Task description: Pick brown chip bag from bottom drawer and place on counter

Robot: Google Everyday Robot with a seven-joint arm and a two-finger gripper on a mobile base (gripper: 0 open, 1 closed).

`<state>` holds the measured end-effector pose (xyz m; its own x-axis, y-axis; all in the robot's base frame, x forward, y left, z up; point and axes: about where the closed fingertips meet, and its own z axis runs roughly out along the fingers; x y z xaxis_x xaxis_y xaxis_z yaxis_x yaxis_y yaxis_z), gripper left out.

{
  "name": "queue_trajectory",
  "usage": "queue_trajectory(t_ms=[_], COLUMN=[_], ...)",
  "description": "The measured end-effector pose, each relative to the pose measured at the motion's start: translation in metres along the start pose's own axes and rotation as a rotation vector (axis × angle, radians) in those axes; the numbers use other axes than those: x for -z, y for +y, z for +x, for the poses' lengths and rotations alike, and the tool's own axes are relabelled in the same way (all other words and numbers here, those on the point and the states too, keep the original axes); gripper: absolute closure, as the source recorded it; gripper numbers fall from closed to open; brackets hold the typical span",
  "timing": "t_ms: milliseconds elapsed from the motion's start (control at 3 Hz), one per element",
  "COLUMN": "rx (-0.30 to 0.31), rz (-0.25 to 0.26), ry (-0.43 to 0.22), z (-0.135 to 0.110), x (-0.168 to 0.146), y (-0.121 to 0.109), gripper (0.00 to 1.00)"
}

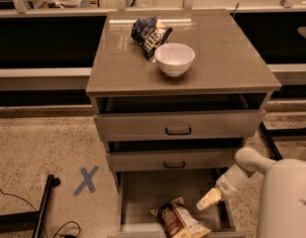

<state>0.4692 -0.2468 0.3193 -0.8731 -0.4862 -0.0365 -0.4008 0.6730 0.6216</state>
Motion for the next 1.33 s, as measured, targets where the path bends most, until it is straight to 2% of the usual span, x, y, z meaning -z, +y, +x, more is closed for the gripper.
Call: queue_trajectory(t_ms=[333,667,1000,1333], rx=[0.000,-0.039,-0.044,-0.031], rz=[0.000,-0.014,-0.006,0.001], ry=[0.000,-0.001,-0.039,-0.059], z=[0.000,0.000,0.000,-0.003], x=[0.000,-0.041,-0.085,-0.113], y=[0.000,-0.017,-0.035,-0.038], gripper=[0.00,0.00,0.00,0.00])
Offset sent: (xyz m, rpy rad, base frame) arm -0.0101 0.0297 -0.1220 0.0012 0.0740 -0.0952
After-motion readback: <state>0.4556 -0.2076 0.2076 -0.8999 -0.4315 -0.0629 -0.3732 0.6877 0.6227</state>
